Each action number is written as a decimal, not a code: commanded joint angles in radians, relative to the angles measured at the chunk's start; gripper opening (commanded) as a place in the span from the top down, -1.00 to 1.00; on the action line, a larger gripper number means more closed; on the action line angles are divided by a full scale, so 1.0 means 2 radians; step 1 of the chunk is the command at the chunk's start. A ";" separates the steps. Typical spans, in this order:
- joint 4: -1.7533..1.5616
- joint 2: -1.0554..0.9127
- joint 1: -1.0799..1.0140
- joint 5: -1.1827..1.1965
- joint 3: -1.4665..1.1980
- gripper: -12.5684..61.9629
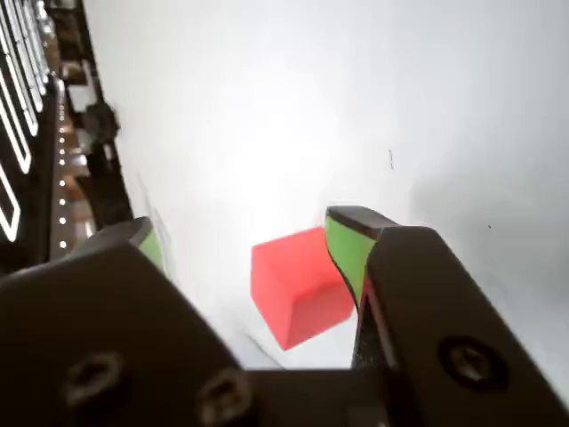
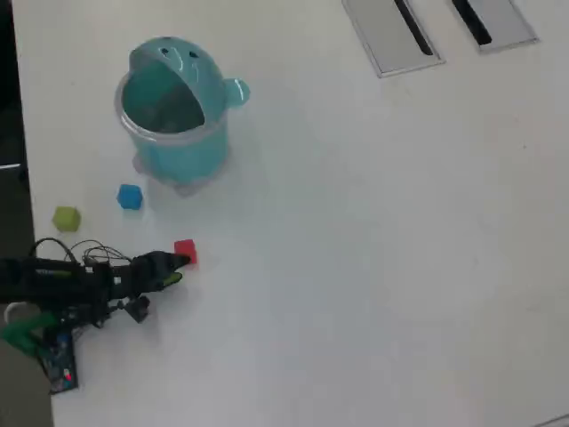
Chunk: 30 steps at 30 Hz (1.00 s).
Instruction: Grasp RGB lego blocks and put them in the bin one by one.
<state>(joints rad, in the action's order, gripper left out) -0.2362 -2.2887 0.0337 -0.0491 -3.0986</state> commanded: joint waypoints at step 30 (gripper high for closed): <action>-0.005 -0.030 0.012 -0.042 -0.036 -0.26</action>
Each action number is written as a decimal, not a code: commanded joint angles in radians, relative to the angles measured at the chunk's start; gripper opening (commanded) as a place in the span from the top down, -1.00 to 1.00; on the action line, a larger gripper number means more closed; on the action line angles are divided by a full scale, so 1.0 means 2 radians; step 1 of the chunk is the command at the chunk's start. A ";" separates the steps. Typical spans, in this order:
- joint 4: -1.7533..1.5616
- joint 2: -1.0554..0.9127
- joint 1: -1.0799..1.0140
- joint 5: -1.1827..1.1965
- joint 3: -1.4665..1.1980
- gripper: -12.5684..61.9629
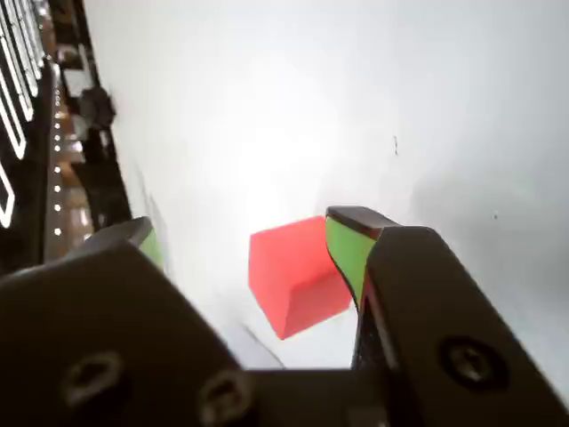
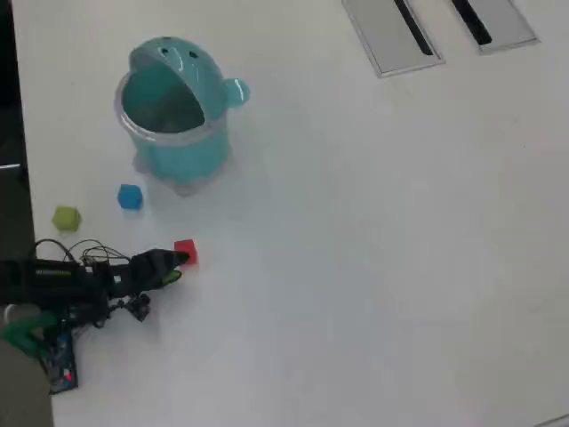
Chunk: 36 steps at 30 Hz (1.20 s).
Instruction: Grasp RGB lego blocks and put them in the bin one by one.
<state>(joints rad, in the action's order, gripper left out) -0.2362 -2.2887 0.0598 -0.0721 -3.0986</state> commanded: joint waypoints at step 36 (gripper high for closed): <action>0.004 -0.038 -0.088 -0.353 0.095 -0.27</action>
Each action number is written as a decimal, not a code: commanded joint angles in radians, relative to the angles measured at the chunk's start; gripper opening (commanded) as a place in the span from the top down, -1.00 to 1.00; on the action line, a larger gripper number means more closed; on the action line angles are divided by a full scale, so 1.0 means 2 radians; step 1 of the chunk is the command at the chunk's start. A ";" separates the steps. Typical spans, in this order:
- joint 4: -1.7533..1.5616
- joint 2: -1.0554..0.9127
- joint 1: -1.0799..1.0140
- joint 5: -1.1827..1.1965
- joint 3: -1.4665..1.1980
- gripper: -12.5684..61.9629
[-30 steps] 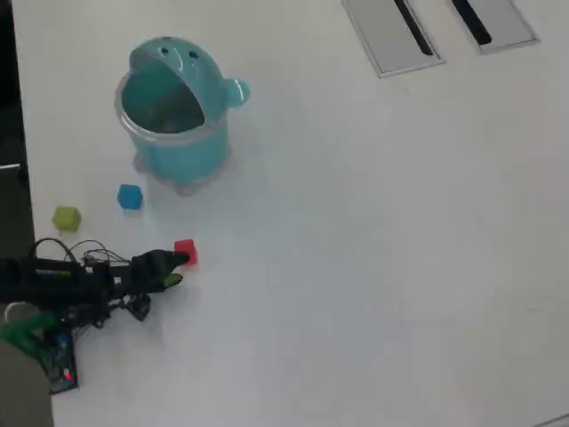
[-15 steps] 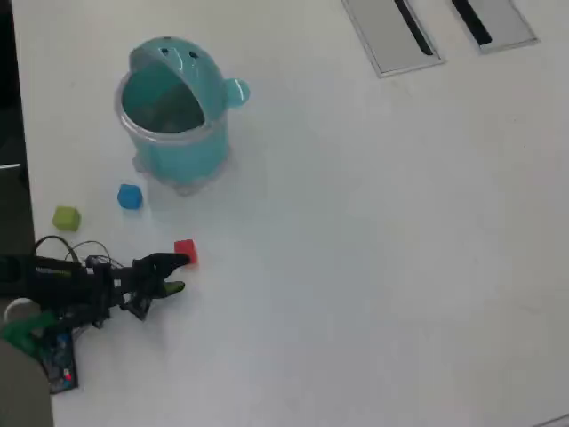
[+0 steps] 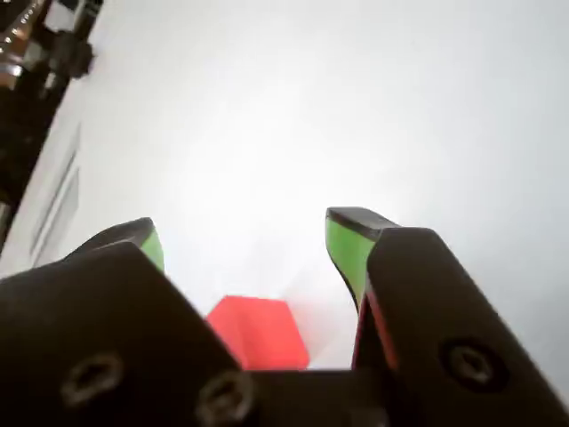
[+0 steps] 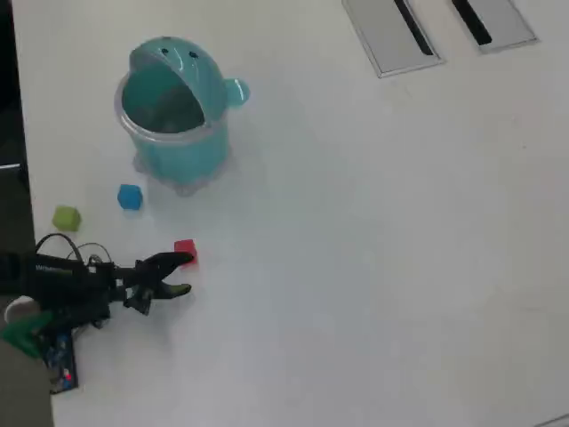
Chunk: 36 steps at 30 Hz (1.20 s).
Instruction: Grasp RGB lego blocks and put them in the bin one by one.
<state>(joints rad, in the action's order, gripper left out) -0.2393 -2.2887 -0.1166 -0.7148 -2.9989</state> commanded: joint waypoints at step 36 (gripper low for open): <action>0.279 -0.038 0.121 -0.341 0.408 -0.29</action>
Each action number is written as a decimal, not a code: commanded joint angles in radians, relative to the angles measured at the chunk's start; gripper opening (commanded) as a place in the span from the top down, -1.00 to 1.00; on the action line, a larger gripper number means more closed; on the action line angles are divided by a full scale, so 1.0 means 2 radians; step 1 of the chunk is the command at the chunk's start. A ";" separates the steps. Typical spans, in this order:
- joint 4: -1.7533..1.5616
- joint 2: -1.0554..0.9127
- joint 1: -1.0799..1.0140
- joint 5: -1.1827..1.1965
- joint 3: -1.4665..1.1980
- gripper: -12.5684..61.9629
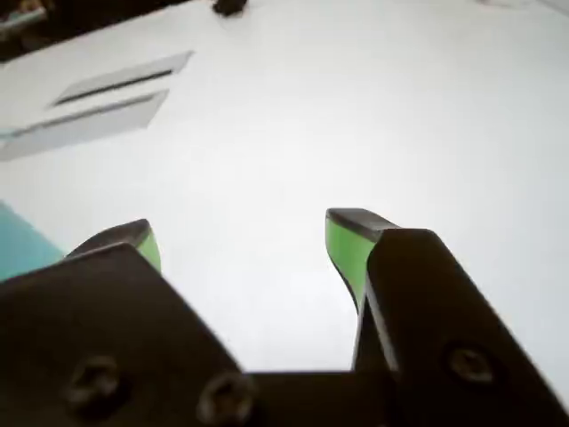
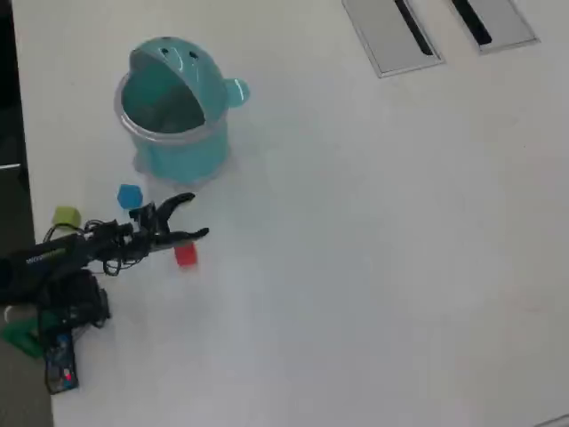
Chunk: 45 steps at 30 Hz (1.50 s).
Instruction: Grasp RGB lego blocks and put them in the bin one by one.
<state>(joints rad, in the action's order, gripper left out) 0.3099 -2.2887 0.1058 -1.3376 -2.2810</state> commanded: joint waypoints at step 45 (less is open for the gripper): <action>0.418 -0.035 0.170 -0.449 0.143 -0.22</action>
<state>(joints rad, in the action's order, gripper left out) 1.1612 -2.2887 0.4142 -2.1967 -2.0218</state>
